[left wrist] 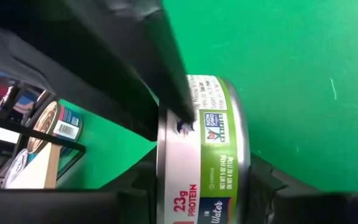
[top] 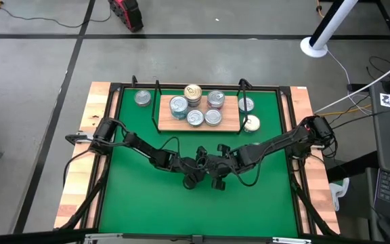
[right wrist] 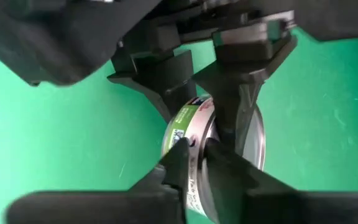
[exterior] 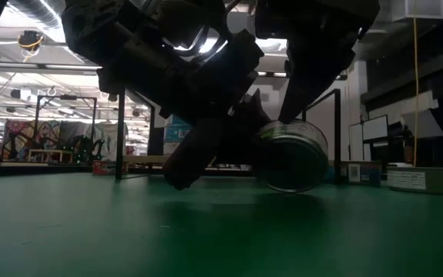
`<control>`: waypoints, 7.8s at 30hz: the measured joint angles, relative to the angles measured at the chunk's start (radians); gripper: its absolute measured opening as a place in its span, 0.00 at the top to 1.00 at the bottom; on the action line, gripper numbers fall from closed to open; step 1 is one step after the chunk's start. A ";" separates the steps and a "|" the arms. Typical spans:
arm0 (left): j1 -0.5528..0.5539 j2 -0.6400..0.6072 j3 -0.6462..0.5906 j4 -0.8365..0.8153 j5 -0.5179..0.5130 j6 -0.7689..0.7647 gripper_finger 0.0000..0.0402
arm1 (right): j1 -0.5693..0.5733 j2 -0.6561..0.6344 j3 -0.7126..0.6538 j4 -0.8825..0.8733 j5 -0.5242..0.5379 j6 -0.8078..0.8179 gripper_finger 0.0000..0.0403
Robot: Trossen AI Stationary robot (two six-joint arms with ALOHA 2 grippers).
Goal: Stack canned seafood by type on shelf
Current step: Stack the green white tuna can on top of the green white tuna can on the shelf, then stack the green tuna can on top of the green tuna can on the shelf
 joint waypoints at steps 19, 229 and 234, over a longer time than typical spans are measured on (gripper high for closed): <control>0.006 -0.005 0.000 0.215 -0.112 0.053 0.66 | 0.065 -0.018 0.250 -0.624 0.348 -0.022 0.63; 0.065 0.004 0.106 0.008 0.150 -0.015 0.41 | 0.087 -0.472 -0.652 0.448 0.087 0.188 1.00; 0.068 0.012 0.106 0.015 0.150 0.061 0.40 | 0.087 -0.472 -0.651 0.448 0.090 0.188 1.00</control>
